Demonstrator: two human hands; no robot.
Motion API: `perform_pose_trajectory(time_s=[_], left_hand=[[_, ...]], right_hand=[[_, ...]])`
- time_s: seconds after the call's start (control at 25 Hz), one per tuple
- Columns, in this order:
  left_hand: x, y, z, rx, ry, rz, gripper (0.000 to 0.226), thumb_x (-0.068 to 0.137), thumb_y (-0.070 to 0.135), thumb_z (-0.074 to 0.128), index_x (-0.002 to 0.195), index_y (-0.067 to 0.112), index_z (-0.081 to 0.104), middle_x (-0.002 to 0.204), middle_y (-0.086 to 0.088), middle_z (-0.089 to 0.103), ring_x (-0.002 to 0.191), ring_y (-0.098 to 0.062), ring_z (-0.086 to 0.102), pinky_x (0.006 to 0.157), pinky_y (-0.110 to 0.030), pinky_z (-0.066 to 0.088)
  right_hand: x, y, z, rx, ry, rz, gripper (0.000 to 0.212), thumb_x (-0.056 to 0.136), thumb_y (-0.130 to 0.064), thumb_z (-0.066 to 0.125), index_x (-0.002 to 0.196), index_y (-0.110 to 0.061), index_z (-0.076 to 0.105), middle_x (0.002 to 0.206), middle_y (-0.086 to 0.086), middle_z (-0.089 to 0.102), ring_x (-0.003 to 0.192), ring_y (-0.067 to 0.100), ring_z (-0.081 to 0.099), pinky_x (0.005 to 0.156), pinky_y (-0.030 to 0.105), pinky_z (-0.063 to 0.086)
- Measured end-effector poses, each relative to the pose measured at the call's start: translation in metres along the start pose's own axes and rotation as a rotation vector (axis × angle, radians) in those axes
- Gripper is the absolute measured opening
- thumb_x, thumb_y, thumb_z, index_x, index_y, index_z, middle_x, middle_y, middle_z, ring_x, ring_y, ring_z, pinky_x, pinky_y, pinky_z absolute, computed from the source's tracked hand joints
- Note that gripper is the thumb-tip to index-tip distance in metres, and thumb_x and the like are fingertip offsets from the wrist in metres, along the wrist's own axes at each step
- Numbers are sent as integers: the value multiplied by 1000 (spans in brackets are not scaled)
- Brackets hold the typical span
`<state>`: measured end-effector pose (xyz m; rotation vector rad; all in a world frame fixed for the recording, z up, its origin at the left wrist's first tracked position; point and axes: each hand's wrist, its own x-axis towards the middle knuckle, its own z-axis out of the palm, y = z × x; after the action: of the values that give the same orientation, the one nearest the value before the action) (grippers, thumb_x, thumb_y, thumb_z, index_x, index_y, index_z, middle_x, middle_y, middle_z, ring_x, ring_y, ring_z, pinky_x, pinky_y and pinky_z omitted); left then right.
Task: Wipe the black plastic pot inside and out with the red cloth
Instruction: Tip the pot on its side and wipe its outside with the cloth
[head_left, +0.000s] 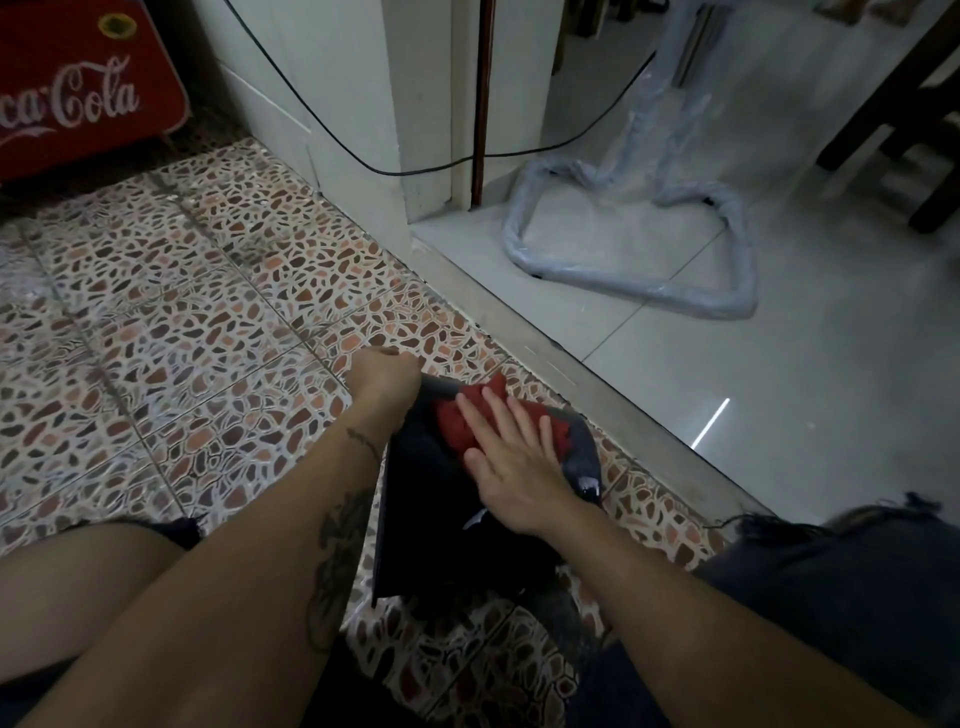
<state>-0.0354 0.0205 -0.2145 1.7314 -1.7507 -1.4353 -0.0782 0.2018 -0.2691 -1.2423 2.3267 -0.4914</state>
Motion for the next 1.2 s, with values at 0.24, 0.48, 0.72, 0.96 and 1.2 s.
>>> perform_pose_trajectory(time_s=[0.24,0.48,0.72,0.96,1.2], left_hand=[[-52,-60,-25,571,-151,705,56,101,30,39,153,16,24,163,-2,22,130,-20,44,103,-38,39],[-58,-96,-34,545,-82,805,59,103,27,32,158,21,13,167,5,9,116,-25,57,91,-38,48],[-43,-54,-16,480,42,661,46,94,6,40,139,13,50,144,-11,54,123,-32,54,102,-45,44],[-24,-40,-14,323,105,403,27,94,10,39,109,13,61,110,-15,66,93,-31,59,83,-40,46],[-9,-49,-11,114,52,319,48,96,17,41,143,20,52,142,-10,56,125,-28,53,109,-32,36]], right_hand=[[19,50,-22,13,18,377,59,100,-49,11,158,-46,4,171,-6,2,155,23,-4,118,62,-10],[27,20,-21,28,-10,355,59,101,-46,16,159,-44,8,171,-6,0,155,26,-8,120,59,-11],[-4,-1,3,-18,101,-6,64,100,-47,24,159,-46,0,171,-7,-6,155,19,-11,120,49,-15],[-8,59,-5,-21,183,278,63,98,-51,12,160,-43,3,171,-3,3,156,21,-3,122,56,-7],[21,51,-14,33,173,507,59,104,-42,22,161,-36,9,171,2,4,155,29,-2,122,56,-2]])
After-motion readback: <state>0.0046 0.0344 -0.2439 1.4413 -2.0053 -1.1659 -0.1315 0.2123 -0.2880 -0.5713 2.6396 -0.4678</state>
